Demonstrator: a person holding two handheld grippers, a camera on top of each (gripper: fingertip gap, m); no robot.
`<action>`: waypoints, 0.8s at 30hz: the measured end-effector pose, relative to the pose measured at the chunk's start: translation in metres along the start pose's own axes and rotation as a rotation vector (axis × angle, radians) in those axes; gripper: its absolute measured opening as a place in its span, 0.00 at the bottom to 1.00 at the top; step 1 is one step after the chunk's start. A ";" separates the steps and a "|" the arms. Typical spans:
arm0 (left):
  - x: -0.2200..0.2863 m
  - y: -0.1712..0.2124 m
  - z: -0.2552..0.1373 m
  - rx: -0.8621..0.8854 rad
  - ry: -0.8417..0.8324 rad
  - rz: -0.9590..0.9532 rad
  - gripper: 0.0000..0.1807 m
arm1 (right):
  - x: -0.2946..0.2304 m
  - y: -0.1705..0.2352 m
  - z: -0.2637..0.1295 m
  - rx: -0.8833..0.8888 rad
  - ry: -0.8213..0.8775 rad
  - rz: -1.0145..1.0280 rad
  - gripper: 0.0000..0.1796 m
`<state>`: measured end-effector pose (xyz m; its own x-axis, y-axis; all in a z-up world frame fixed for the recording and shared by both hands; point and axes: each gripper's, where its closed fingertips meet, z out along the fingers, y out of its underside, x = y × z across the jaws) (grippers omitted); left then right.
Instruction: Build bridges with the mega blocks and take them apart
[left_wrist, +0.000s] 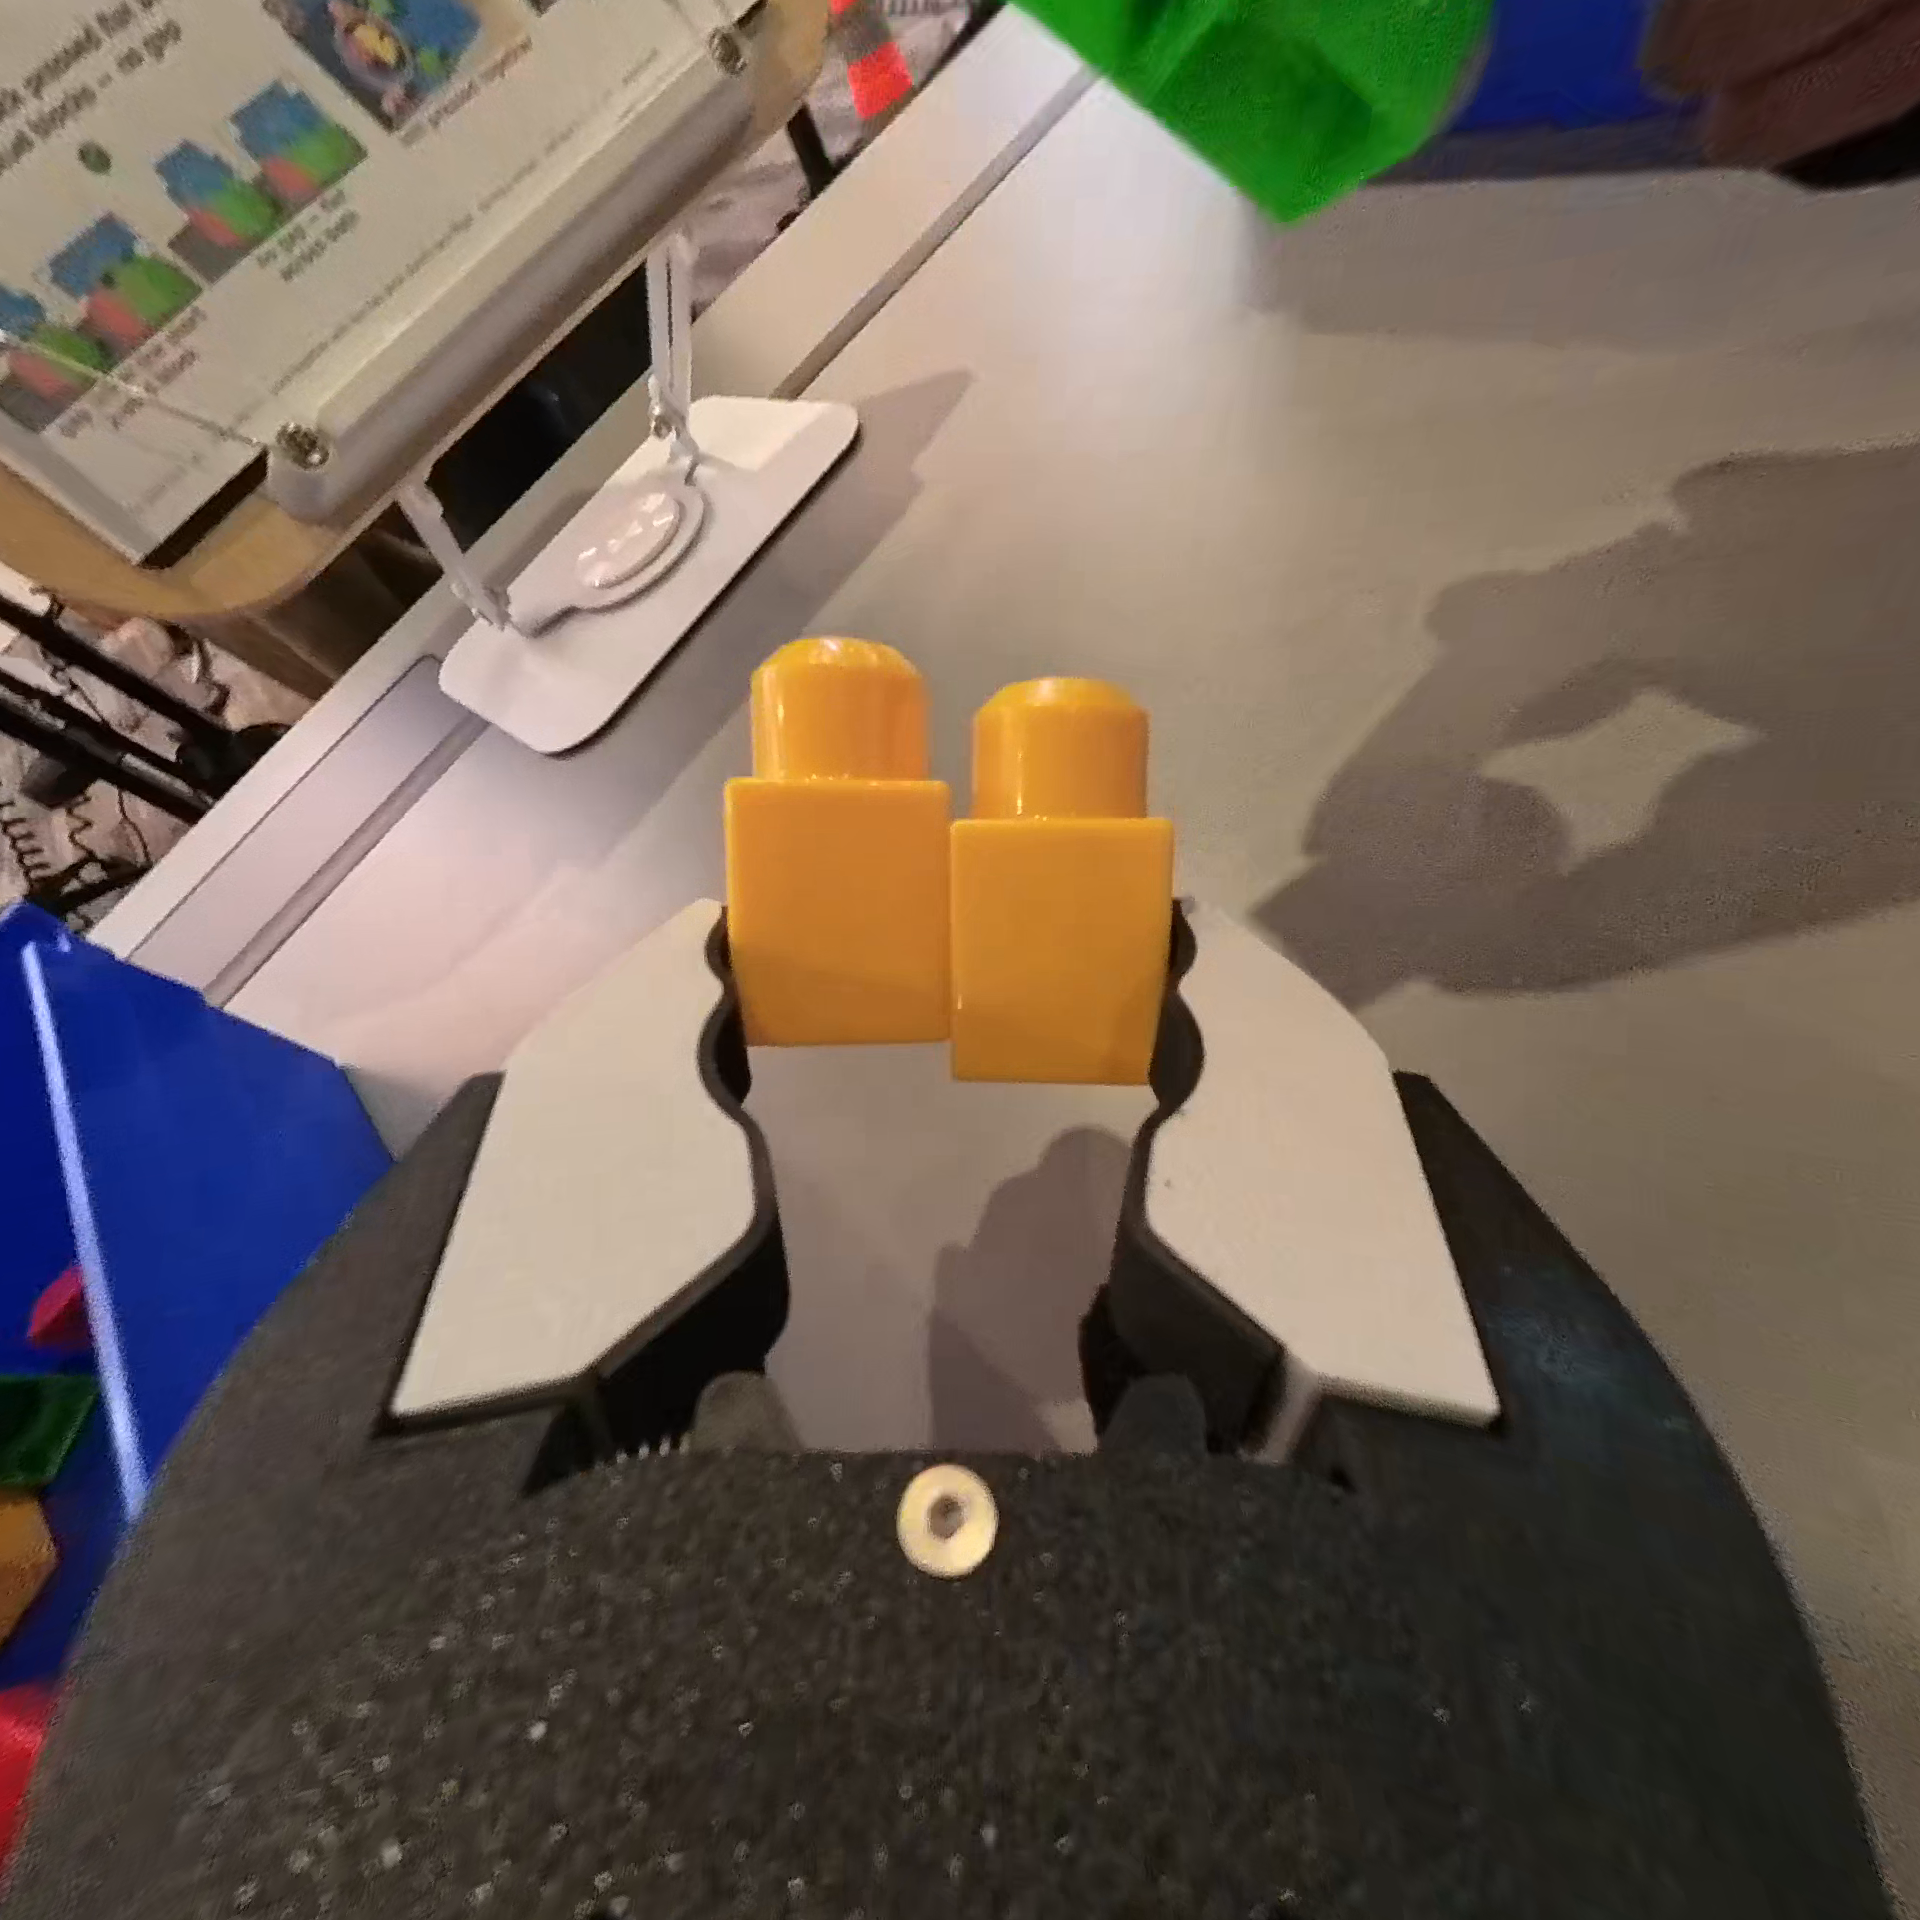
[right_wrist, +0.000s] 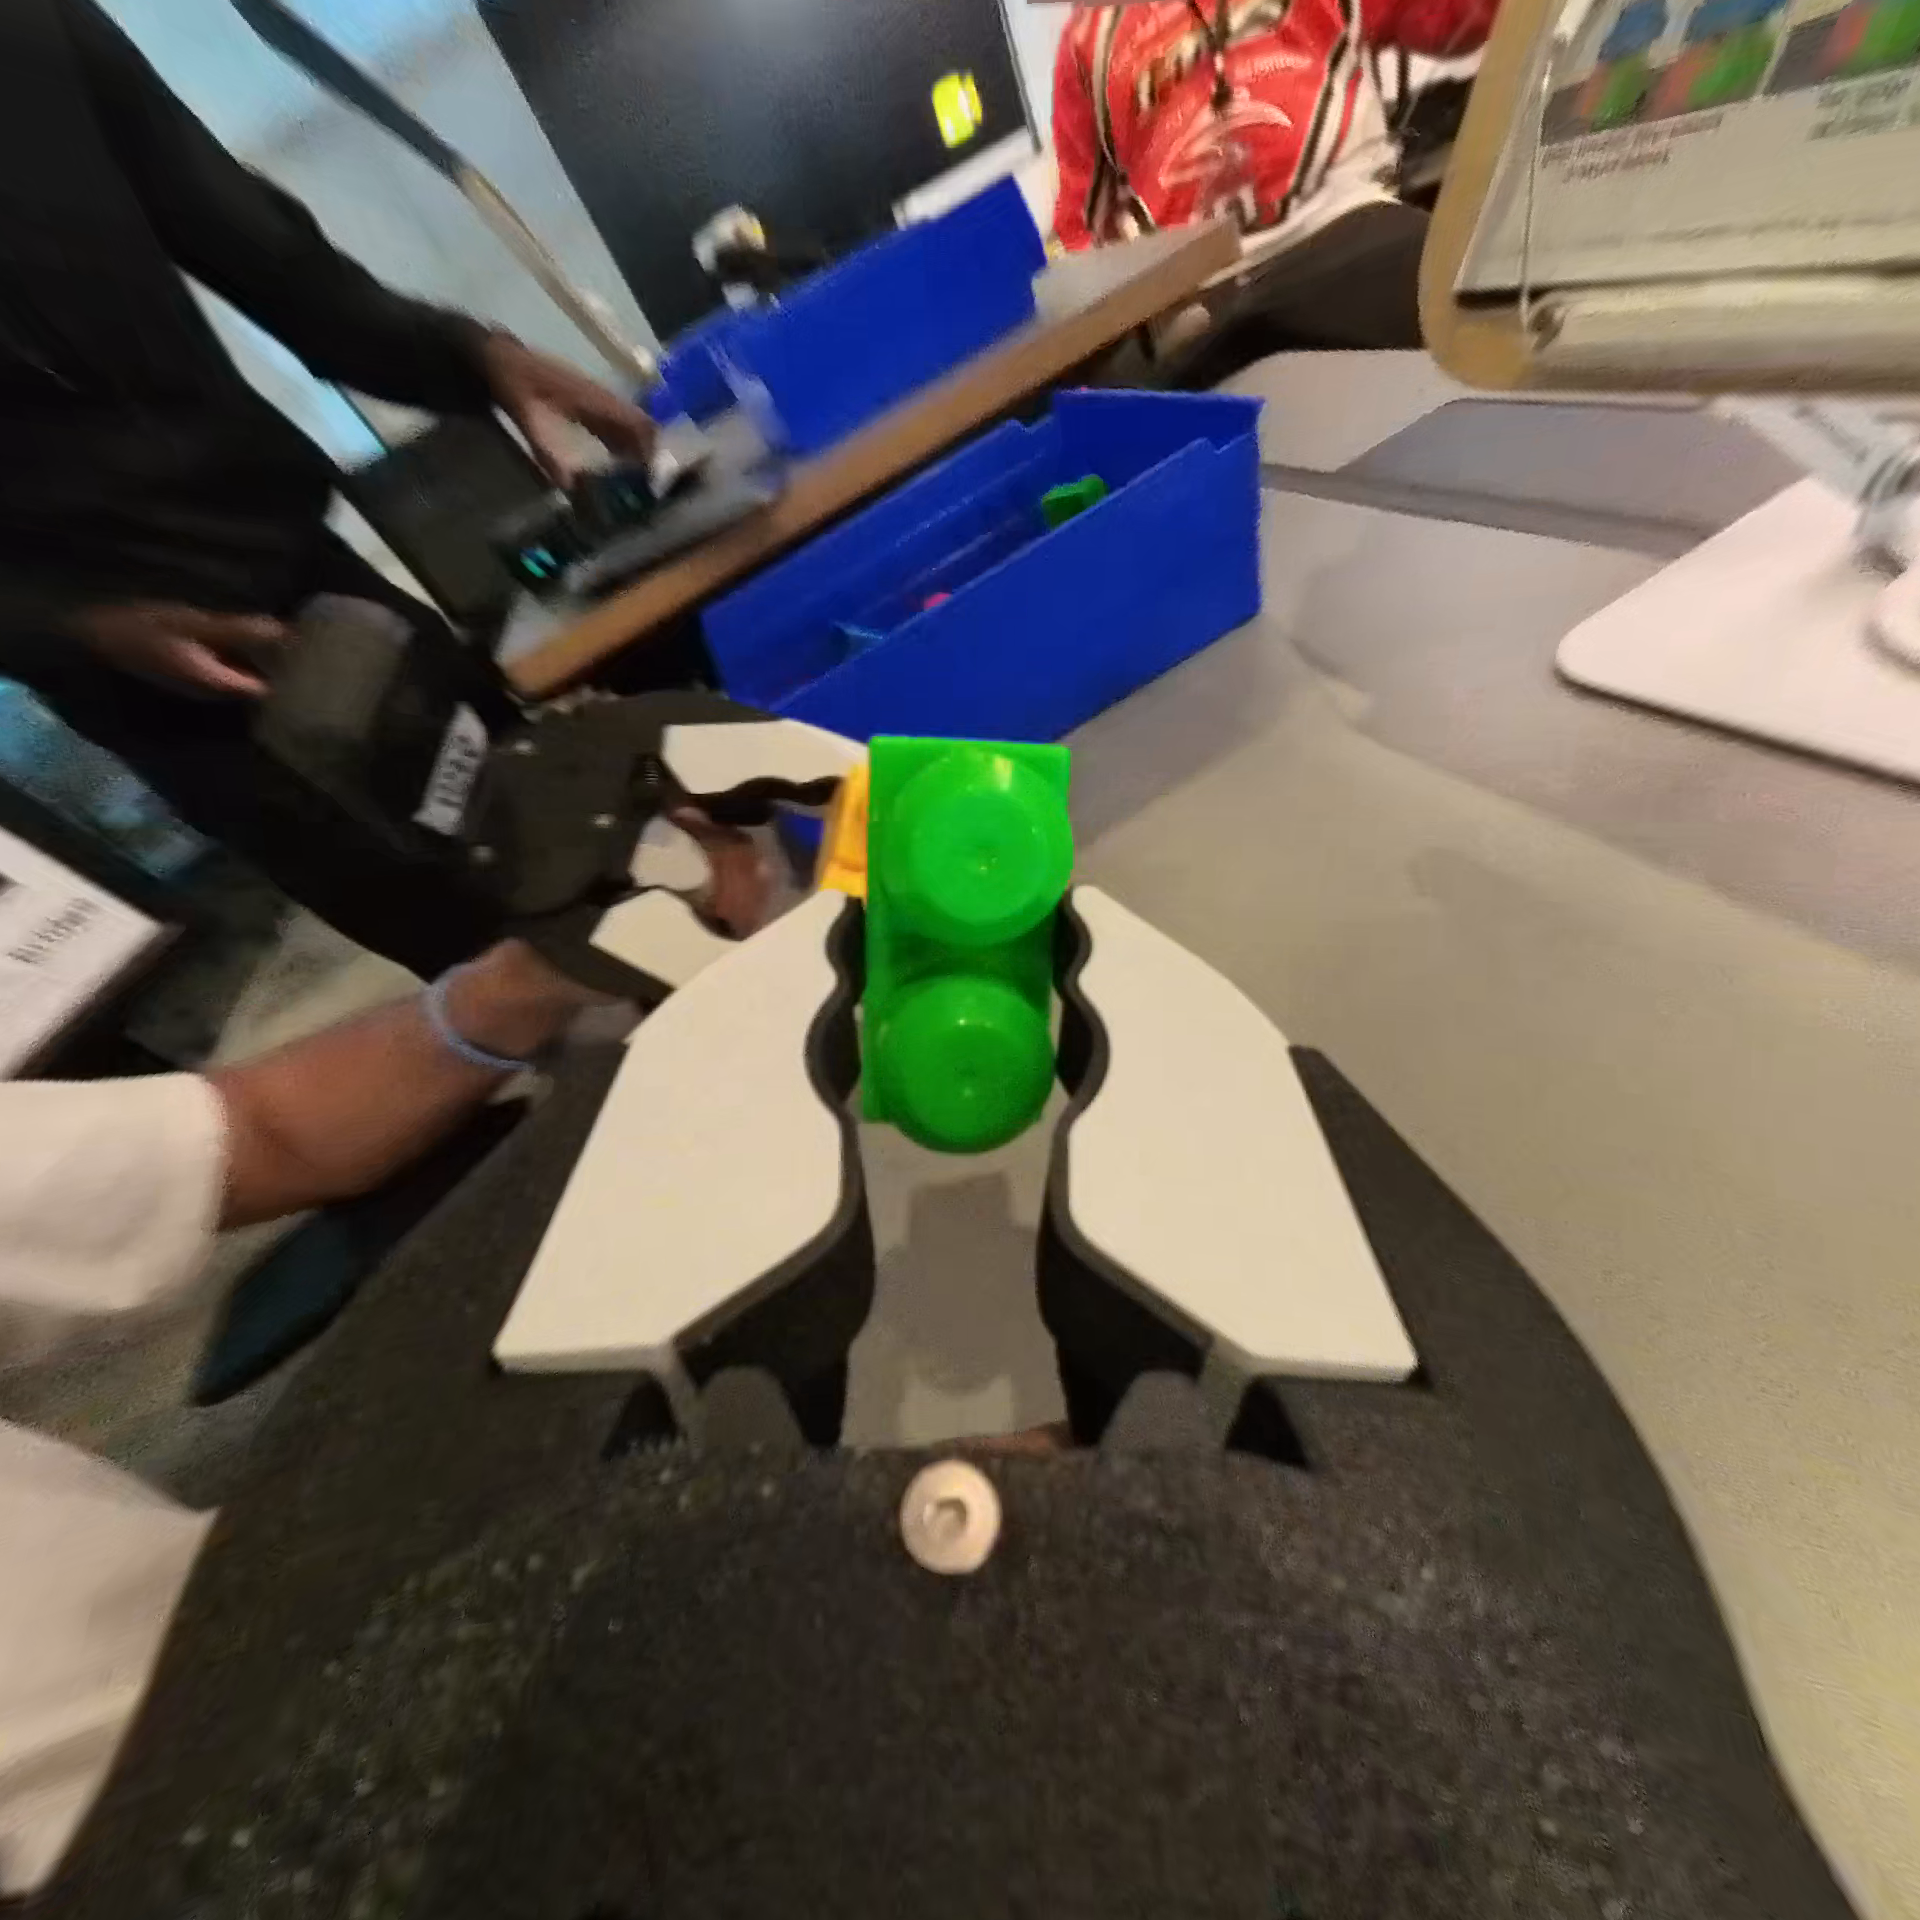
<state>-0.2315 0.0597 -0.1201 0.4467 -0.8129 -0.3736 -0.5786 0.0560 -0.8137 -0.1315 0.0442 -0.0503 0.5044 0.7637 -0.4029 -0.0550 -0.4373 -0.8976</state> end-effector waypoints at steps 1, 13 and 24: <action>0.004 -0.002 0.000 0.004 0.012 0.017 0.42 | -0.004 0.006 -0.008 0.030 -0.025 0.040 0.19; 0.038 -0.067 0.012 0.017 0.005 0.399 0.42 | -0.023 0.010 0.000 0.055 -0.166 0.239 0.19; 0.051 -0.077 0.024 0.019 0.052 0.490 0.42 | -0.019 0.027 -0.008 0.044 -0.229 0.263 0.19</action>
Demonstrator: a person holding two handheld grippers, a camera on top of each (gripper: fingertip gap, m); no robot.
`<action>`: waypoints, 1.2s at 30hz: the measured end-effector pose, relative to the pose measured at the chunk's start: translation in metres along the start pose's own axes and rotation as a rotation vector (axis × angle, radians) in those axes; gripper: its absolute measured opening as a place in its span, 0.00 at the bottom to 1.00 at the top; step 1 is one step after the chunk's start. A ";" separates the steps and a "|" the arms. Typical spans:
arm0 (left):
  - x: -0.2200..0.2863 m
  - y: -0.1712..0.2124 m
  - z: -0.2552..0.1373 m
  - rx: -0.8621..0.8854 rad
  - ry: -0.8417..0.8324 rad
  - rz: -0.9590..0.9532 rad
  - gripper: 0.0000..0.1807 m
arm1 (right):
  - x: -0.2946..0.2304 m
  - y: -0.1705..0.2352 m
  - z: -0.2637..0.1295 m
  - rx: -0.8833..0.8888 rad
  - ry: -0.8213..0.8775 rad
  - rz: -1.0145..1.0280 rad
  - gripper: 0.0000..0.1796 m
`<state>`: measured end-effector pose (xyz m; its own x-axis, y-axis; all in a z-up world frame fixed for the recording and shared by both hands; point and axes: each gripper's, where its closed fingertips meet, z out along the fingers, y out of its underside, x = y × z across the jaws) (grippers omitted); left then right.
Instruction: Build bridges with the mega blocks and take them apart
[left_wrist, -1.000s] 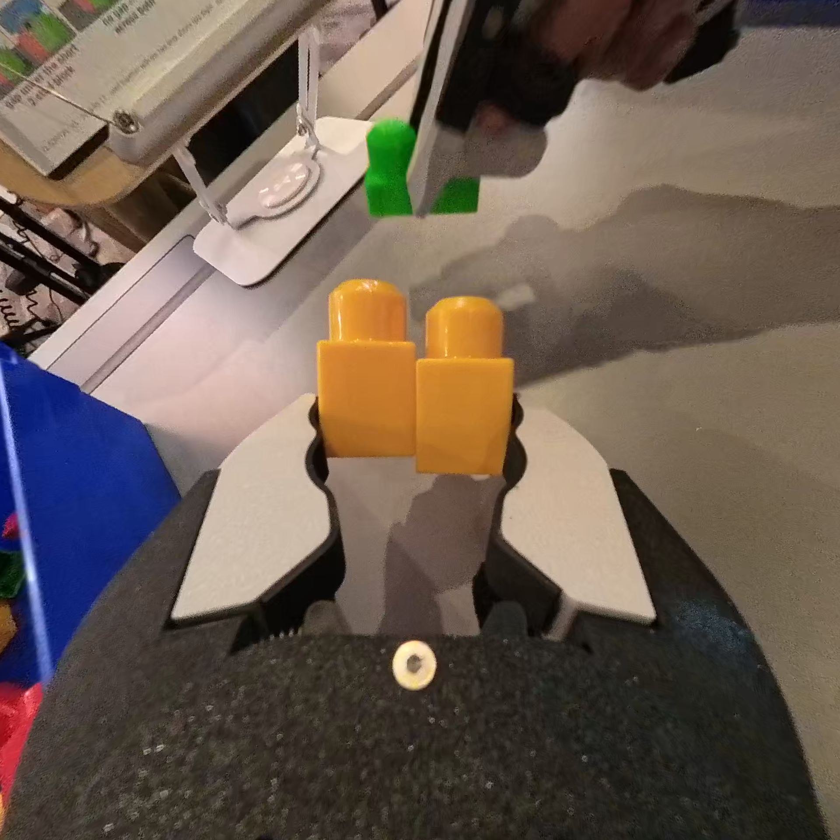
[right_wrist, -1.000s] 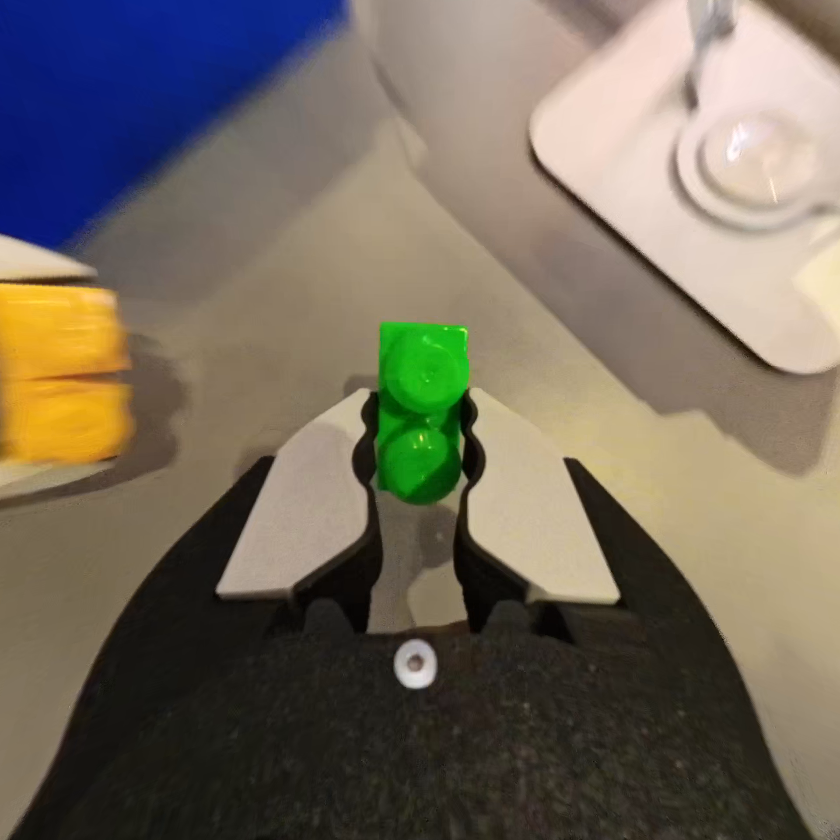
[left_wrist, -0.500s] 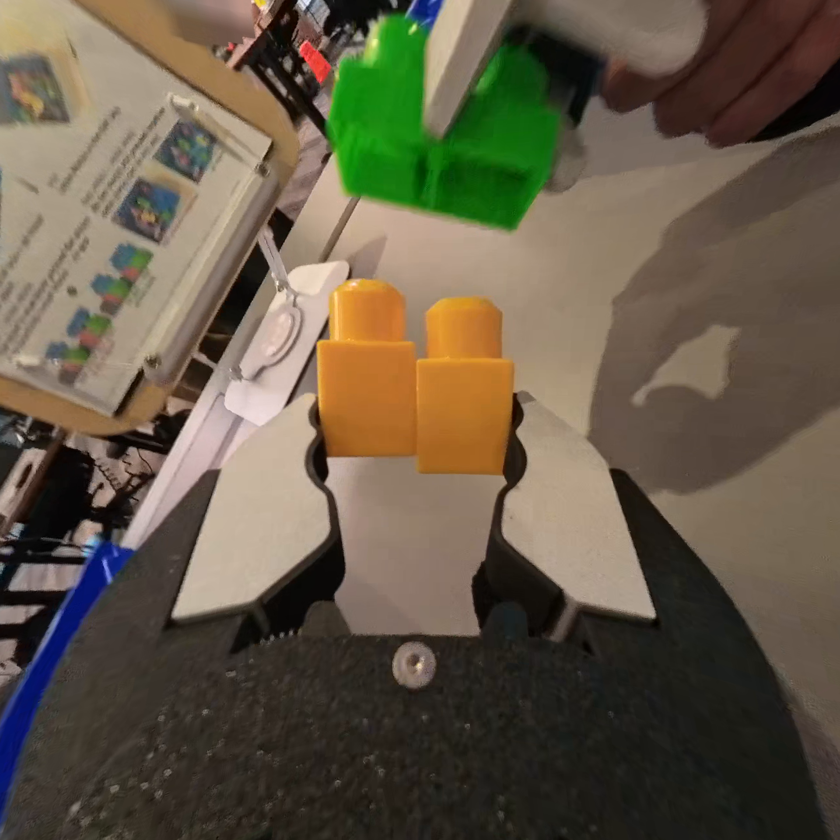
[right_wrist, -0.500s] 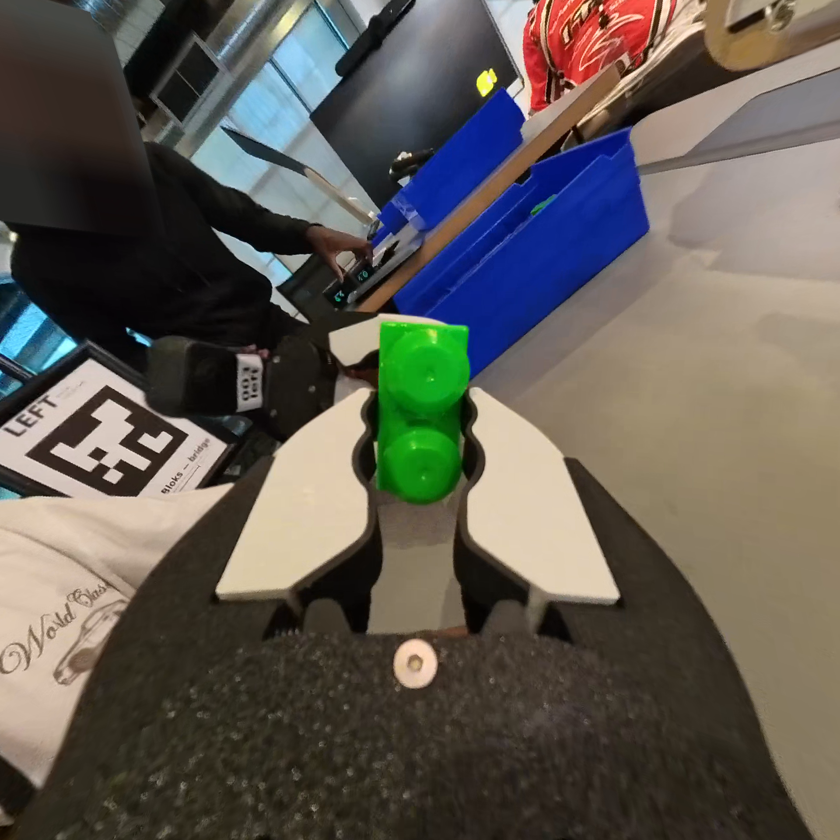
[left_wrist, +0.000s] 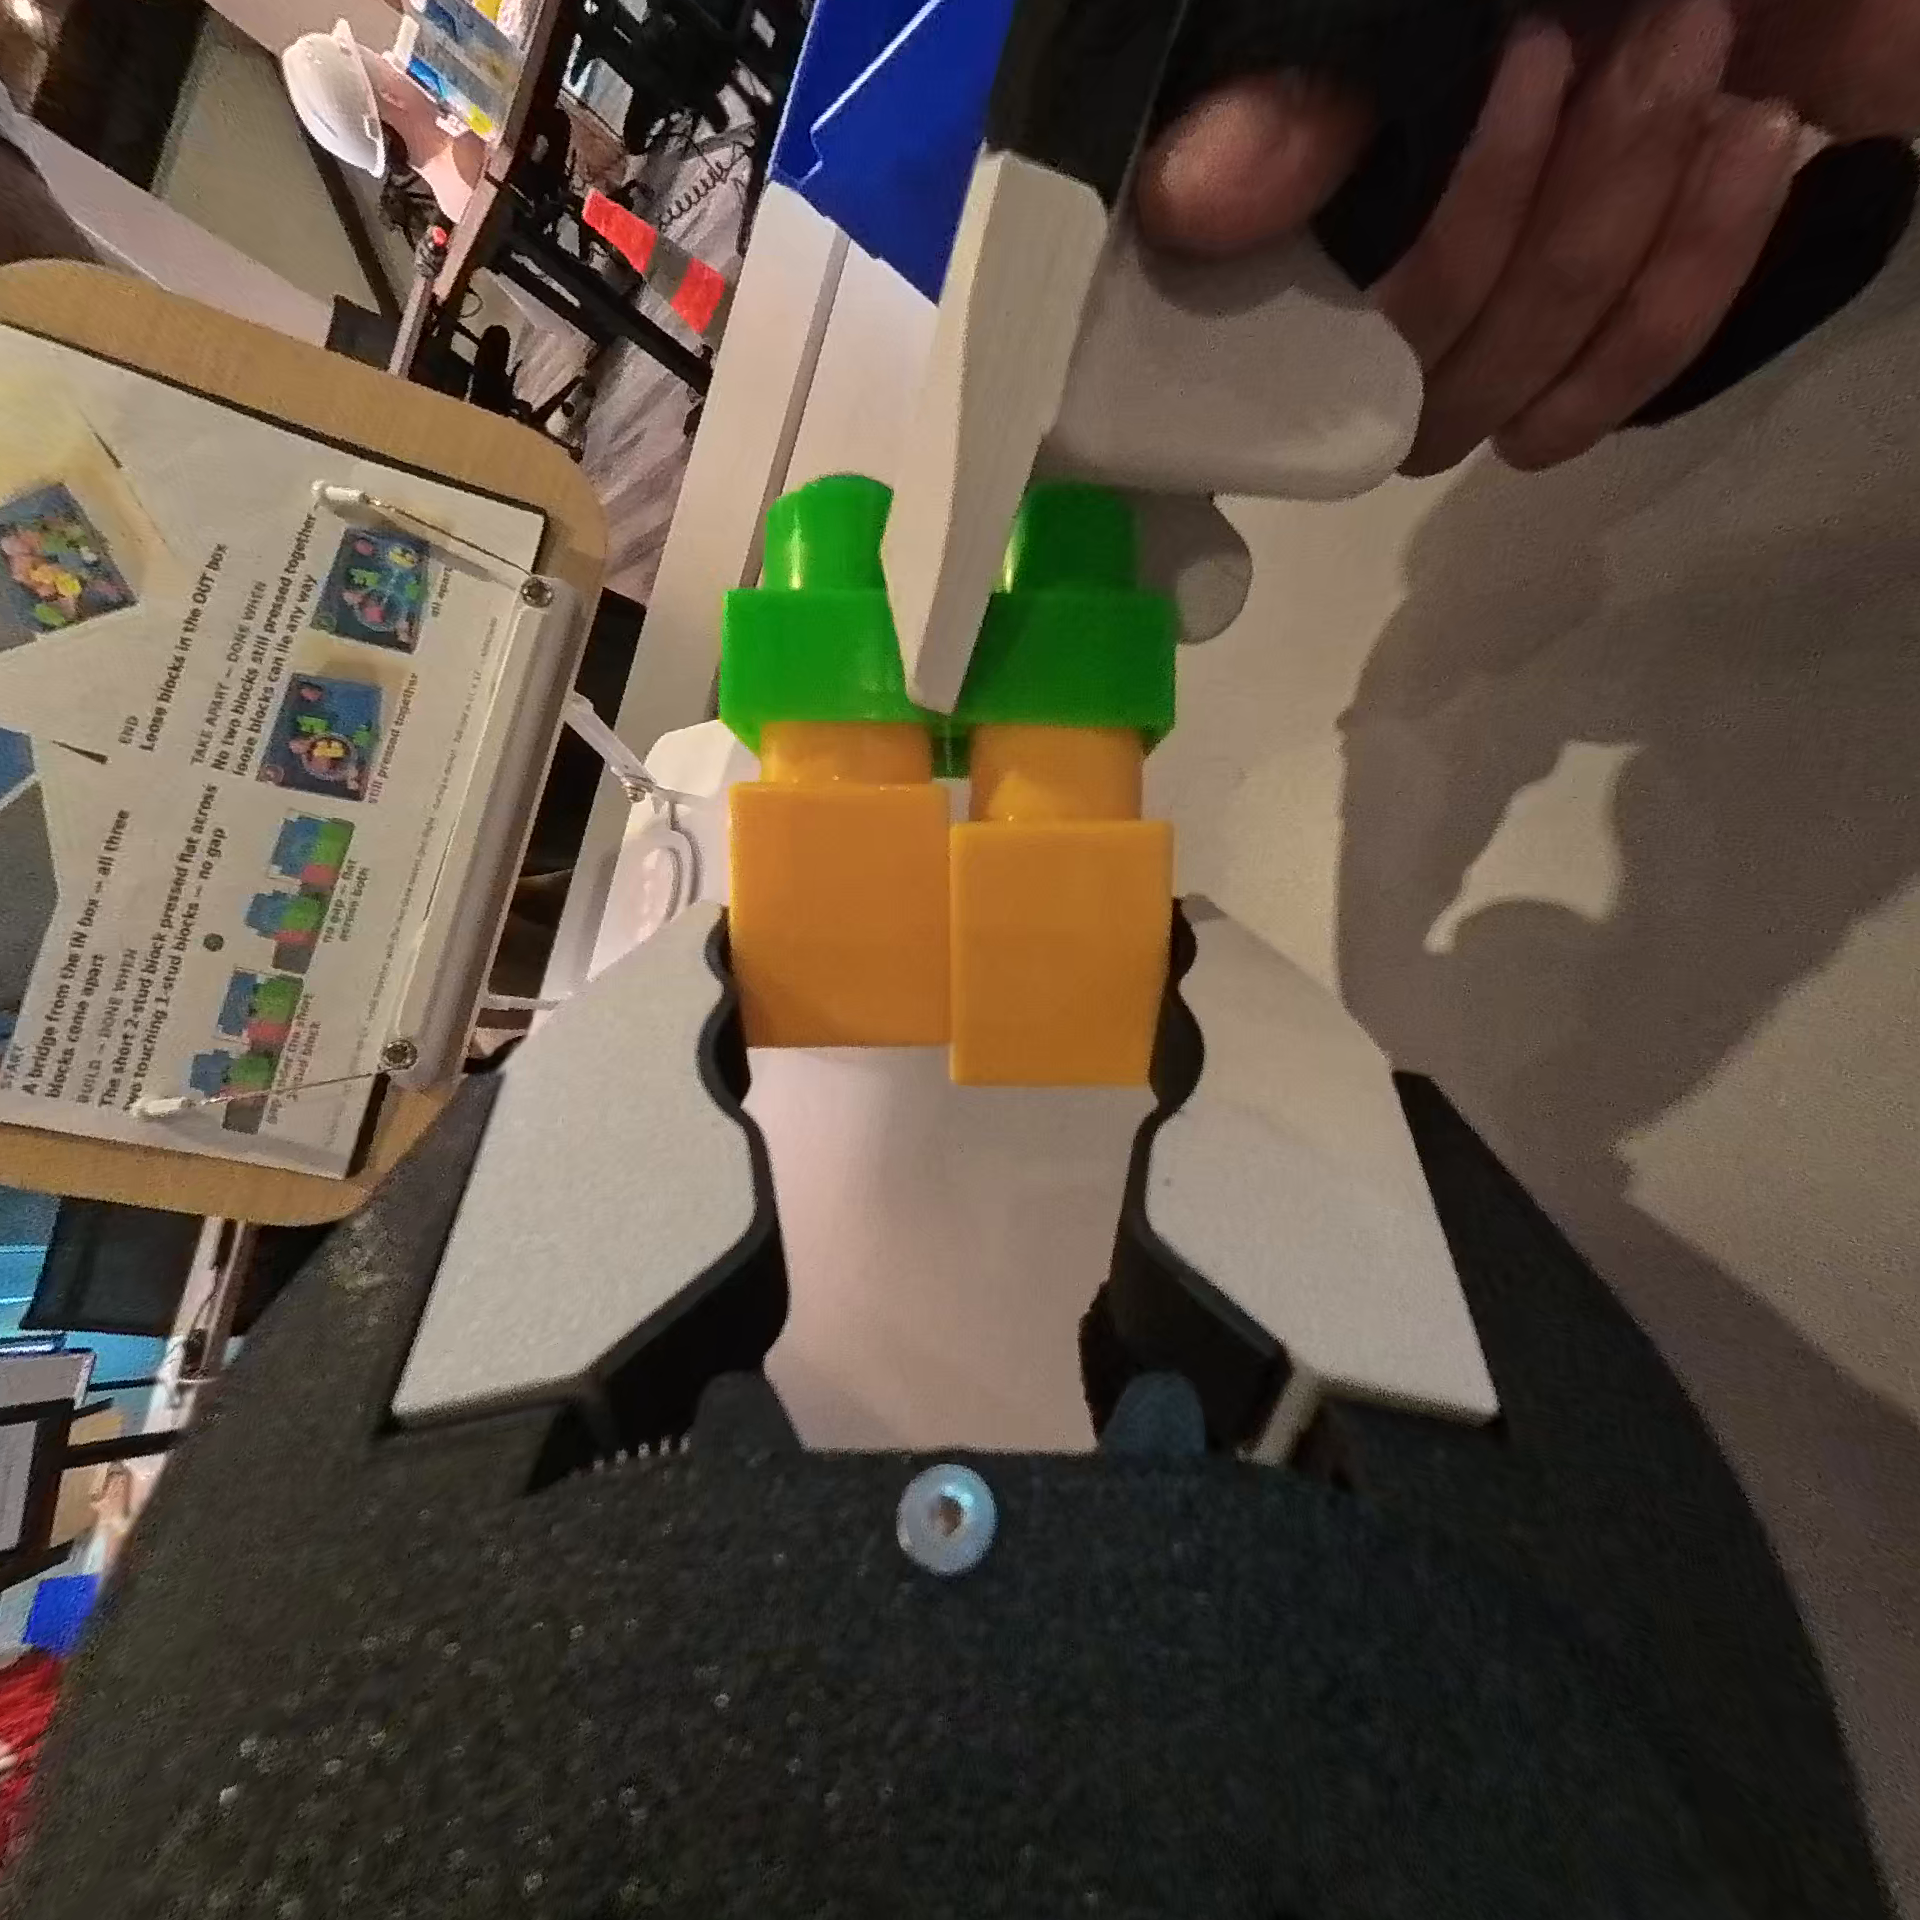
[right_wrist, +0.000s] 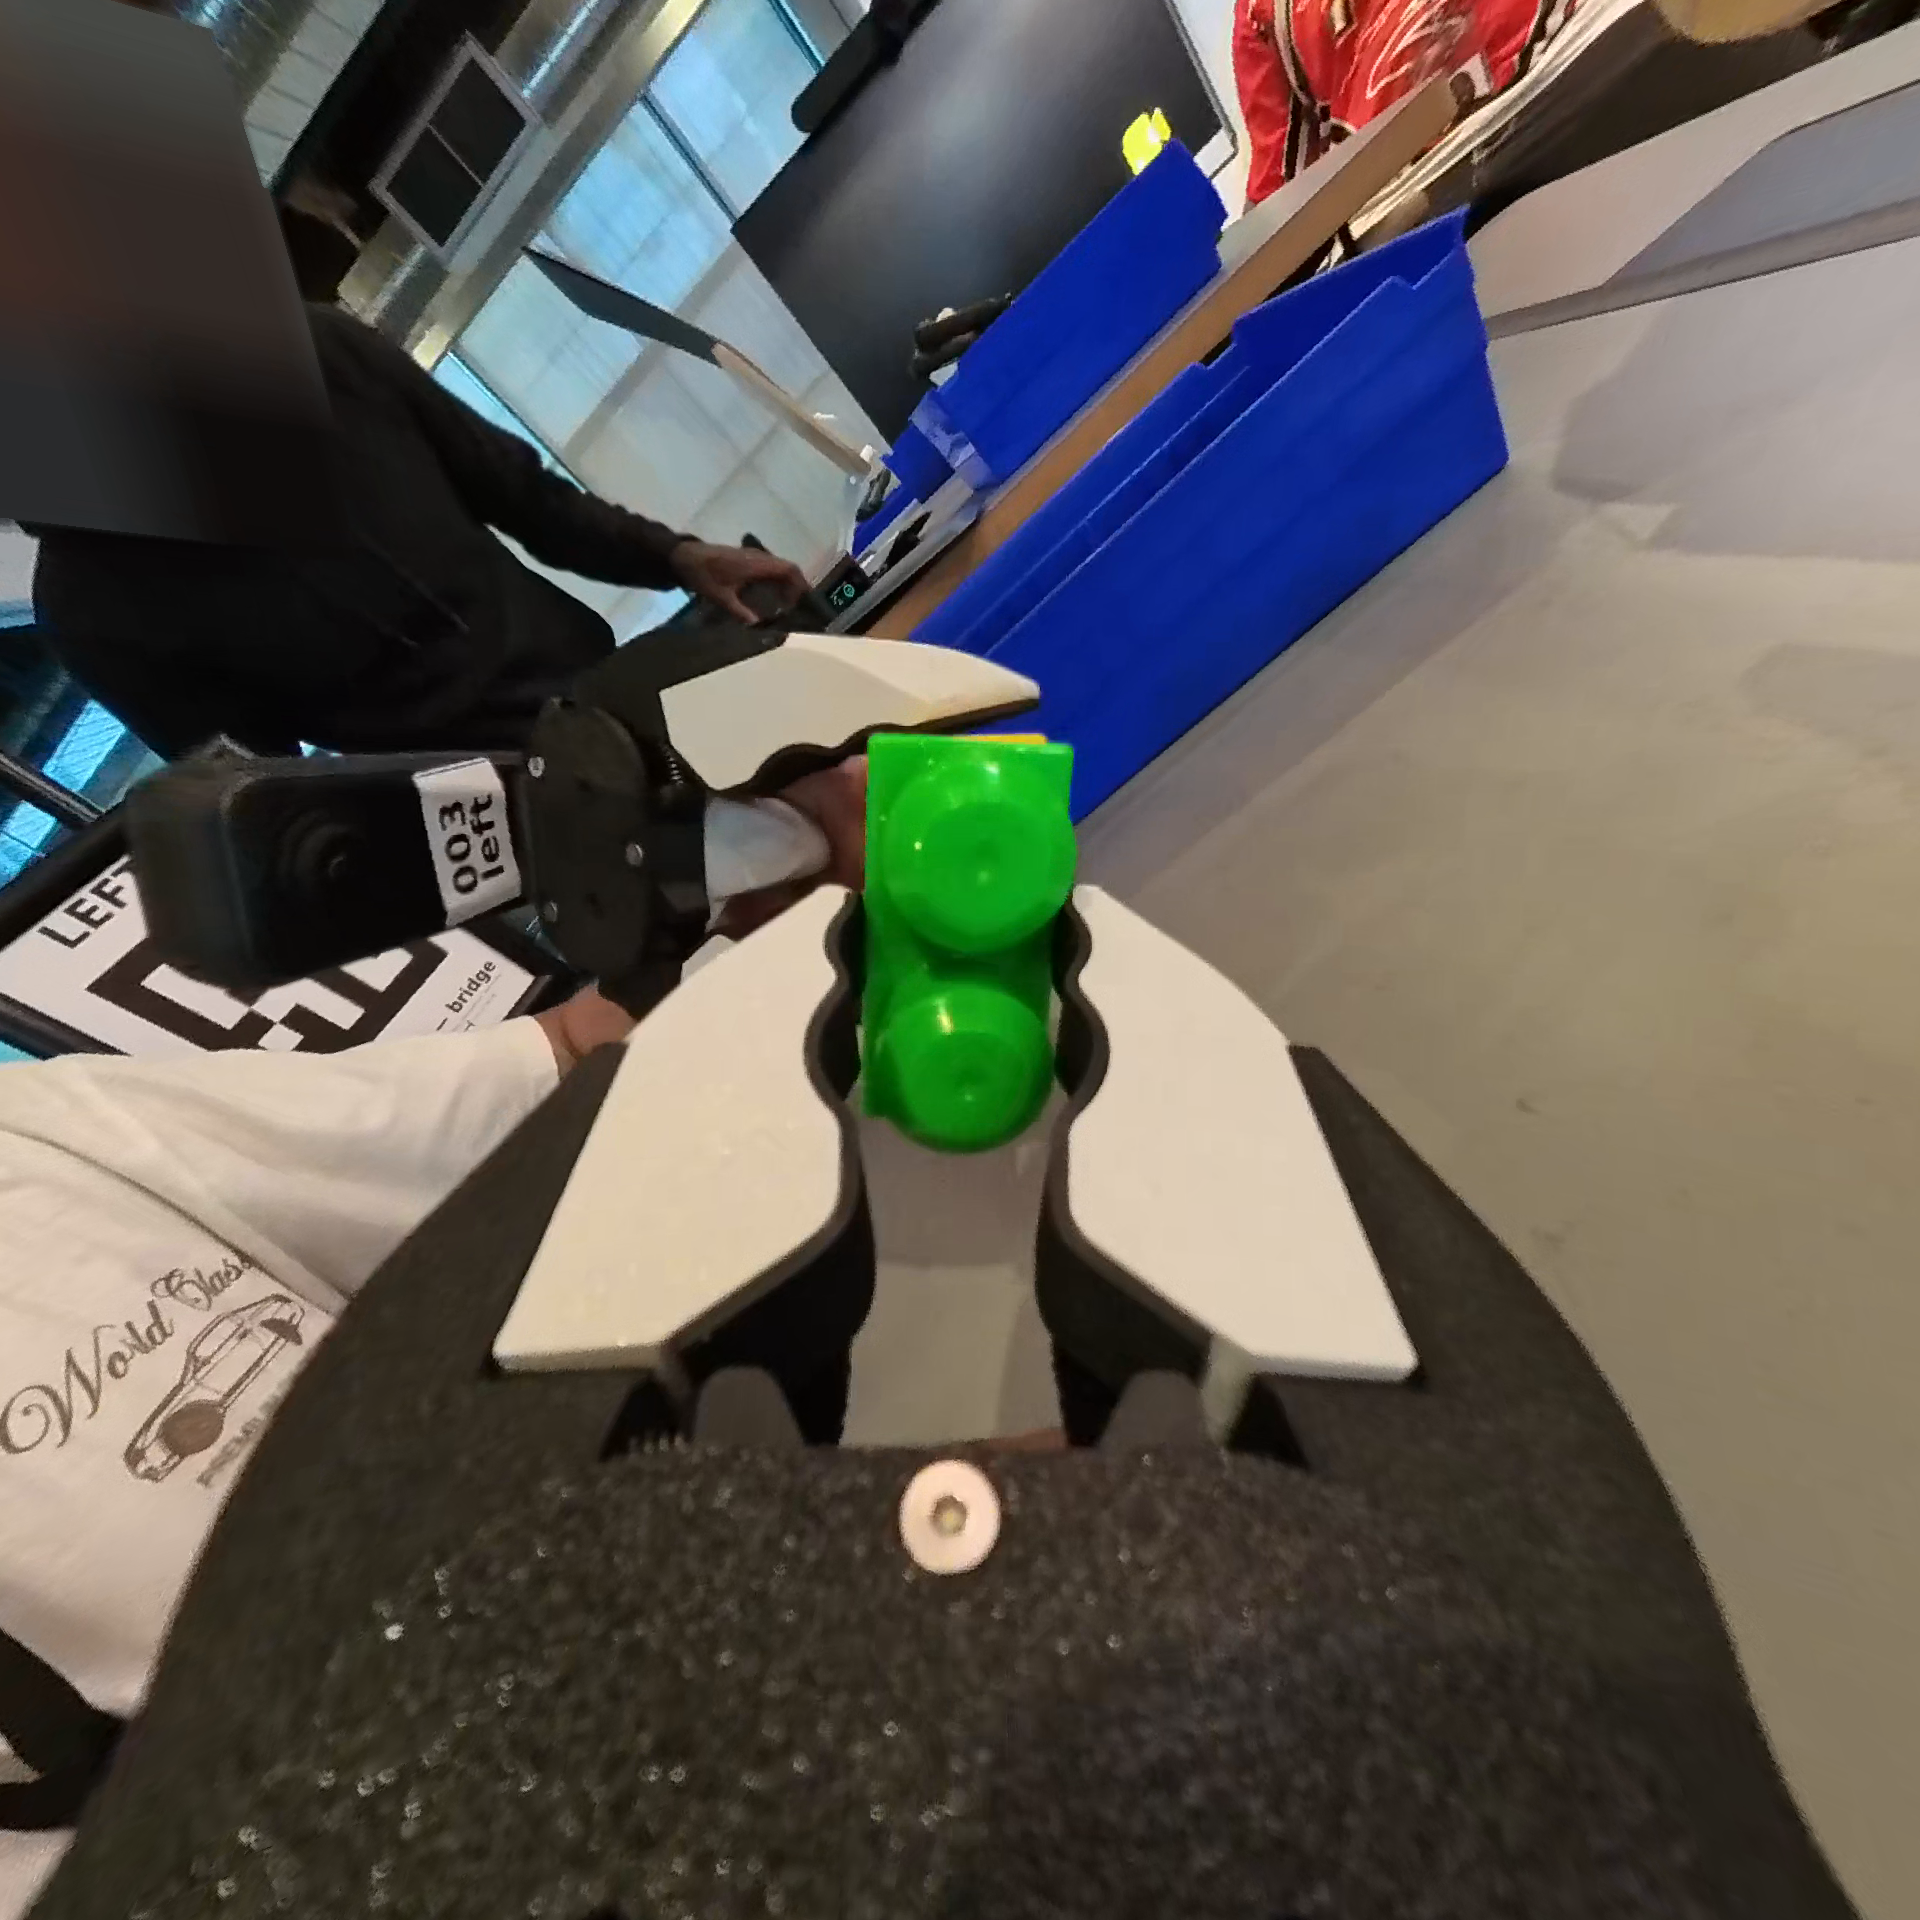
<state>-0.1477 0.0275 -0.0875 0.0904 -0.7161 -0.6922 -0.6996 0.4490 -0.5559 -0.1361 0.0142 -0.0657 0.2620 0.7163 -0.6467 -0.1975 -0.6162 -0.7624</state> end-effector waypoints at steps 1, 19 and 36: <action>0.000 -0.001 0.000 0.004 0.002 -0.003 0.42 | 0.000 0.000 0.000 -0.004 -0.002 0.000 0.19; 0.011 -0.003 0.016 0.007 0.020 -0.028 0.42 | 0.016 0.011 0.000 -0.057 0.021 -0.005 0.19; 0.001 -0.012 0.002 0.125 -0.011 -0.129 0.39 | 0.022 -0.003 -0.015 0.051 0.007 0.034 0.19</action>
<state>-0.1378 0.0222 -0.0820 0.1817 -0.7668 -0.6156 -0.5878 0.4172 -0.6932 -0.1155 0.0263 -0.0773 0.2607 0.6929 -0.6723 -0.2540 -0.6226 -0.7401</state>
